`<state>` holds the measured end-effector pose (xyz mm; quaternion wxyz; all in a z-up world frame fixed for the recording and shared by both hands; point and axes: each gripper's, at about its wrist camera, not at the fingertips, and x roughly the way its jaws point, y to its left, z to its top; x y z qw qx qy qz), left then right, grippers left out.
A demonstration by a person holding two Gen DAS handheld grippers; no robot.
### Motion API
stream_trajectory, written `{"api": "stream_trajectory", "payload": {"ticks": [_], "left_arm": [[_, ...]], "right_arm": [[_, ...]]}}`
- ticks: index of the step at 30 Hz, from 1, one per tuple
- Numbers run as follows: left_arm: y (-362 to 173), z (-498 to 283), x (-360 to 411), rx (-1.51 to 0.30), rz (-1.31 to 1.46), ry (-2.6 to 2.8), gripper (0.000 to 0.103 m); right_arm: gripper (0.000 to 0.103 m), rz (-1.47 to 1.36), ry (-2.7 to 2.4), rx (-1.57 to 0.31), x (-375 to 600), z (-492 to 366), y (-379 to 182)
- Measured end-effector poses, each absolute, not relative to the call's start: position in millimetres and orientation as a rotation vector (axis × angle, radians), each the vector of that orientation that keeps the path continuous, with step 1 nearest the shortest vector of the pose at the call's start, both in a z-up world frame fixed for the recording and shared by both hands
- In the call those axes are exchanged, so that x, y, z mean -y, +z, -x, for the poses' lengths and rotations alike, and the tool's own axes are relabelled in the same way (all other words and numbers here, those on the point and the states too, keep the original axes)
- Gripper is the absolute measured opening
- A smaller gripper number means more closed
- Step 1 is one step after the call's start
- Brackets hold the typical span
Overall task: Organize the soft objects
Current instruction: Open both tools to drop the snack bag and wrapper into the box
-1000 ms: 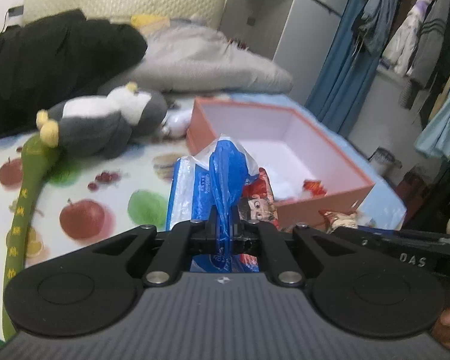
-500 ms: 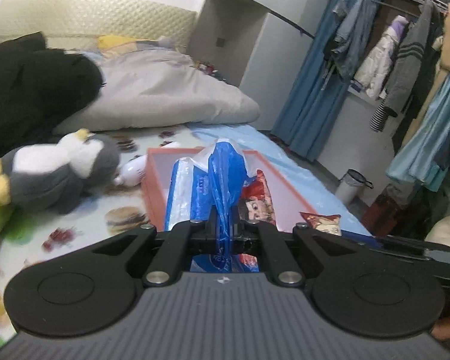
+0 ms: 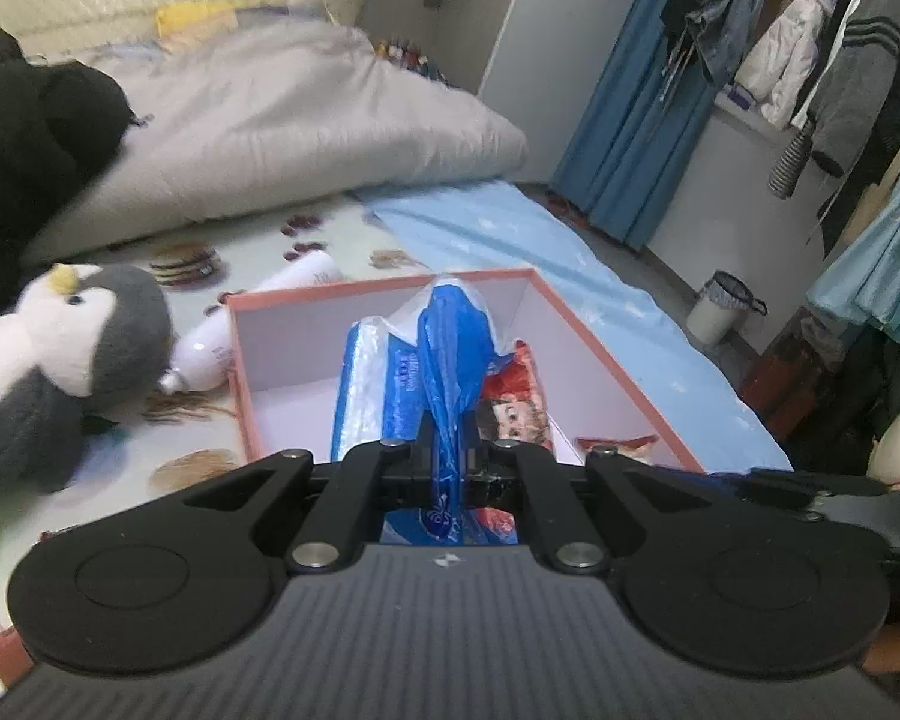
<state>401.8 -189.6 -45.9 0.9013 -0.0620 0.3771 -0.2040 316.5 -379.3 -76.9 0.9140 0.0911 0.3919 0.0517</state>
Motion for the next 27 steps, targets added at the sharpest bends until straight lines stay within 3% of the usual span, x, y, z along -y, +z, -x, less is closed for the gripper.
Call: {"api": "stream_trajectory", "payload": {"ticks": [12, 13, 14, 15, 16, 17, 21, 23, 27], "left_arm": [[-91.8, -444.4, 206.5, -0.924, 0.079, -0.391, 0.008], [-93.3, -444.7, 206.8, -0.937, 0.075, -0.384, 0.015], [-94.7, -444.8, 206.2, -0.946, 0.078, -0.386, 0.032], [-95.5, -445.2, 205.5, -0.955, 0.083, -0.383, 0.044], [-95.0, -445.2, 204.2, -0.956, 0.085, -0.371, 0.064], [-92.7, -441.9, 202.6, -0.940, 0.081, -0.364, 0.069], [-78.1, -431.3, 196.0, -0.918, 0.082, -0.364, 0.073], [-65.1, -423.7, 191.3, -0.898, 0.083, -0.367, 0.084], [-33.2, -402.5, 180.8, -0.852, 0.077, -0.374, 0.092]], "right_arm": [[0.028, -0.208, 0.095, -0.914, 395.3, -348.1, -120.1], [0.032, -0.210, 0.092, -0.919, 396.1, -348.4, -119.8], [0.036, -0.215, 0.088, -0.922, 397.5, -348.0, -119.1], [0.048, -0.220, 0.085, -0.923, 399.5, -347.1, -118.9], [0.056, -0.224, 0.081, -0.919, 400.5, -345.6, -117.7], [0.056, -0.226, 0.078, -0.913, 402.0, -344.2, -116.5], [0.056, -0.229, 0.063, -0.880, 407.8, -334.3, -105.2], [0.056, -0.212, 0.057, -0.845, 407.5, -325.7, -92.0], [0.056, -0.190, 0.059, -0.748, 404.9, -299.6, -55.9]]}}
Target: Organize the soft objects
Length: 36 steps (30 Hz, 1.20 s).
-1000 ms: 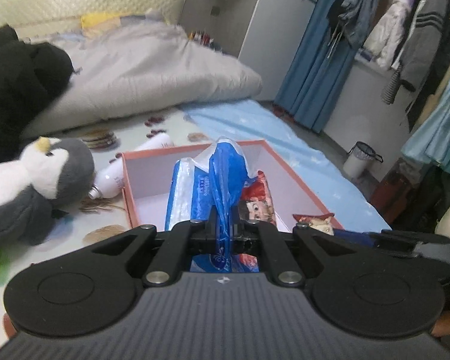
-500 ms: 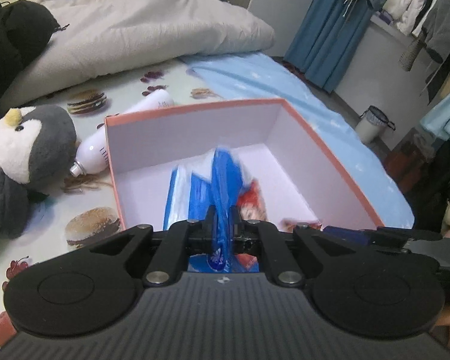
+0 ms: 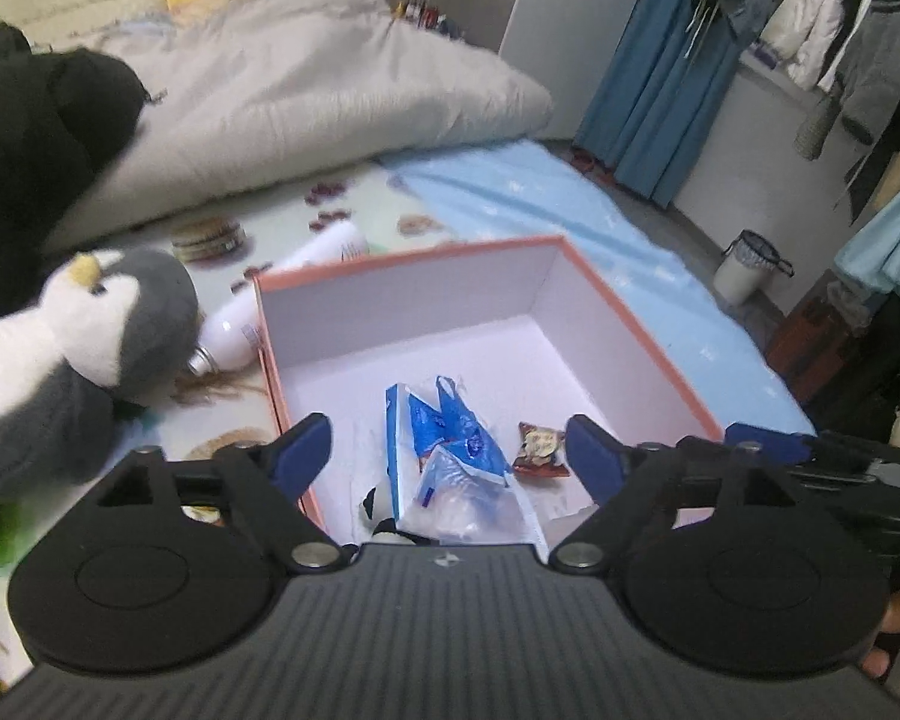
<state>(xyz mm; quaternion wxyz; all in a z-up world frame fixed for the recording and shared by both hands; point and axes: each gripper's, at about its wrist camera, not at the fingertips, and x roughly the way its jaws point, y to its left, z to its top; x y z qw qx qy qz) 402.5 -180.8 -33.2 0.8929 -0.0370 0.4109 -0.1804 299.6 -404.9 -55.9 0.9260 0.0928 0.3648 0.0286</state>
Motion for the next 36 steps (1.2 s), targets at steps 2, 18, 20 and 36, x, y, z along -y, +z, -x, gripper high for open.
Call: {"api": "stream_trajectory", "payload": {"ticks": [2, 18, 20, 36], "left_arm": [[-15.4, -390.5, 174.0, -0.828, 0.089, -0.386, 0.093], [74.3, -247.9, 134.4, -0.622, 0.071, -0.404, 0.099], [73.0, -231.4, 132.4, -0.614, 0.065, -0.399, 0.099], [36.1, -151.1, 130.4, -0.677, 0.068, -0.403, 0.099]], "right_arm": [[0.056, -0.190, 0.059, -0.703, 403.4, -284.4, -37.6], [0.056, -0.171, 0.097, -0.539, 376.3, -174.2, 31.6], [0.056, -0.175, 0.106, -0.532, 373.4, -161.8, 33.0], [0.056, -0.207, 0.079, -0.561, 367.5, -89.0, 14.1]]}}
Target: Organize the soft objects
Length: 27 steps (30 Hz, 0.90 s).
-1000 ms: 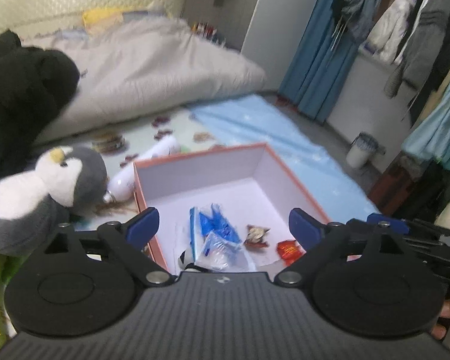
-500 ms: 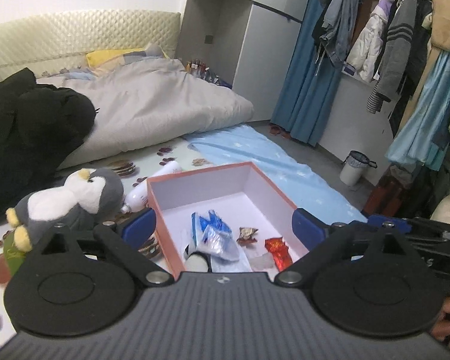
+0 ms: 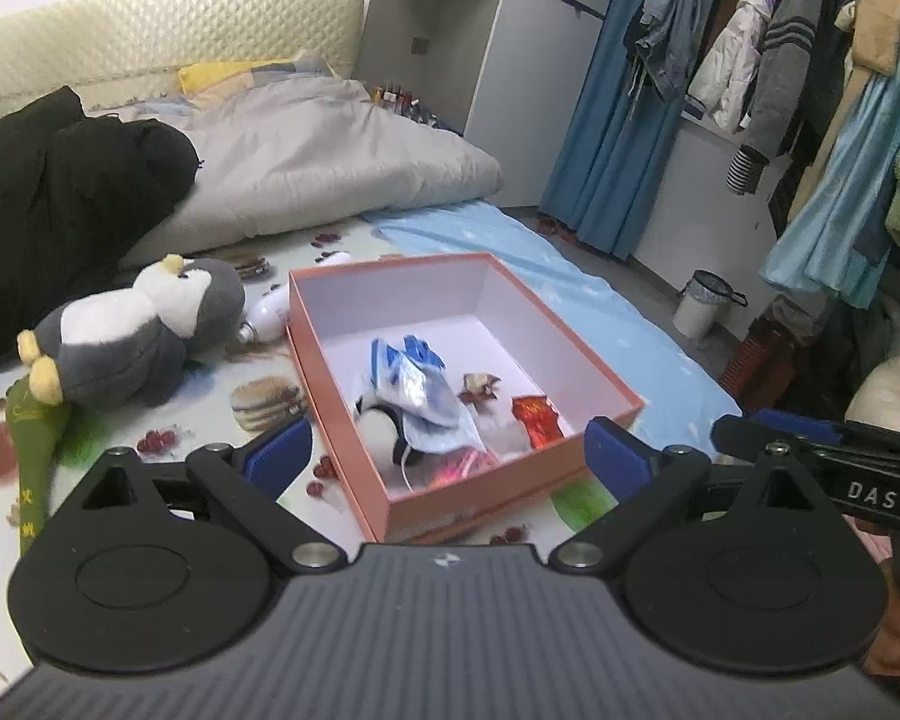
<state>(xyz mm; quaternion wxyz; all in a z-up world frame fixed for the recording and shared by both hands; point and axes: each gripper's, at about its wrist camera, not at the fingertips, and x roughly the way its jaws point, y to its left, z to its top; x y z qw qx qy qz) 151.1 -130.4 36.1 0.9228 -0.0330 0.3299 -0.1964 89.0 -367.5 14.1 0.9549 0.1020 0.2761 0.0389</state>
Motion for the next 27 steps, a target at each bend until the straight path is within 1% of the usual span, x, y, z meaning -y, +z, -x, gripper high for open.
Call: {"api": "stream_trajectory", "payload": {"ticks": [8, 18, 19, 20, 22, 23, 27], "left_arm": [[28.5, -137.0, 135.0, -0.686, 0.066, -0.385, 0.099], [24.2, -141.6, 134.8, -0.696, 0.064, -0.357, 0.099], [24.0, -142.0, 134.5, -0.698, 0.064, -0.355, 0.099], [23.7, -142.3, 134.0, -0.699, 0.063, -0.354, 0.099], [23.5, -143.1, 132.9, -0.699, 0.064, -0.350, 0.099], [23.4, -143.4, 132.0, -0.698, 0.067, -0.347, 0.099], [22.7, -143.9, 128.2, -0.699, 0.084, -0.343, 0.099]], "right_arm": [[0.056, -0.199, 0.052, -0.571, 363.6, -71.8, 3.9], [0.056, -0.194, 0.038, -0.587, 364.3, -77.5, -4.6], [0.060, -0.193, 0.036, -0.588, 364.0, -77.3, -4.6], [0.066, -0.187, 0.030, -0.587, 364.0, -77.4, -4.8], [0.096, -0.176, 0.021, -0.576, 364.7, -77.9, -4.2], [0.102, -0.175, 0.015, -0.573, 365.3, -78.1, -4.1], [0.103, -0.190, 0.025, -0.587, 366.7, -81.6, -5.0]]}}
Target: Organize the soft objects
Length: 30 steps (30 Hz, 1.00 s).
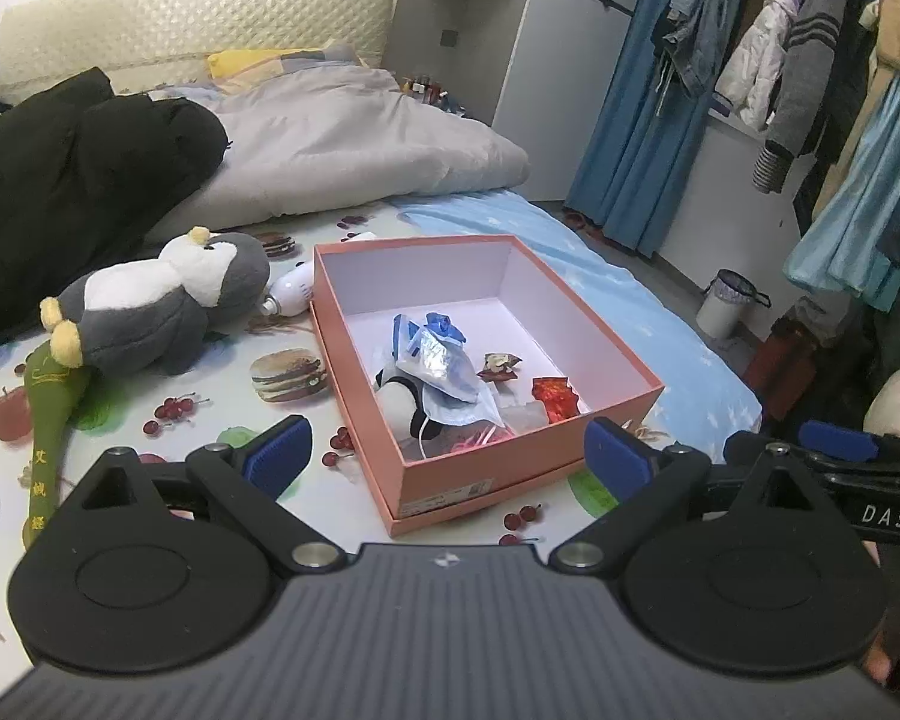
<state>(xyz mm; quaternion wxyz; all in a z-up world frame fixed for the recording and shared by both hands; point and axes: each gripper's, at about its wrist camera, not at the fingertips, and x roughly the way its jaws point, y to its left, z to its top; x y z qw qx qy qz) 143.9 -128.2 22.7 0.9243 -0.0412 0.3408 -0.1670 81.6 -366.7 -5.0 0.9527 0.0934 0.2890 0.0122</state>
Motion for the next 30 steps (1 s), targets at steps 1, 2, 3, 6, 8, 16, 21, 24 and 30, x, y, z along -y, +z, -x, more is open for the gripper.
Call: {"api": "stream_trajectory", "payload": {"ticks": [1, 2, 3, 6, 8, 16, 21, 24, 30], "left_arm": [[23.0, -143.5, 128.1, -0.697, 0.085, -0.342, 0.099], [22.8, -143.5, 128.4, -0.697, 0.084, -0.341, 0.099], [22.2, -143.3, 128.0, -0.698, 0.084, -0.340, 0.099], [21.0, -143.4, 128.8, -0.703, 0.084, -0.344, 0.099], [20.2, -143.6, 129.5, -0.705, 0.082, -0.342, 0.099], [18.7, -143.2, 132.7, -0.704, 0.077, -0.355, 0.099], [18.1, -142.7, 133.5, -0.707, 0.076, -0.360, 0.099], [18.3, -141.8, 133.9, -0.704, 0.077, -0.356, 0.099], [18.5, -140.8, 132.6, -0.701, 0.085, -0.354, 0.099]], "right_arm": [[0.103, -0.193, 0.031, -0.590, 366.7, -82.3, -5.3], [0.103, -0.193, 0.035, -0.592, 366.2, -82.3, -5.7], [0.103, -0.191, 0.037, -0.594, 365.5, -82.5, -6.0], [0.103, -0.199, 0.034, -0.596, 364.7, -81.8, -7.5], [0.103, -0.206, 0.034, -0.599, 365.0, -82.1, -7.6], [0.103, -0.212, 0.030, -0.594, 366.6, -81.5, -7.4], [0.103, -0.213, 0.016, -0.596, 368.5, -81.7, -8.5], [0.103, -0.222, 0.009, -0.599, 370.1, -81.8, -9.9], [0.103, -0.215, 0.007, -0.598, 369.5, -82.2, -9.9]]}}
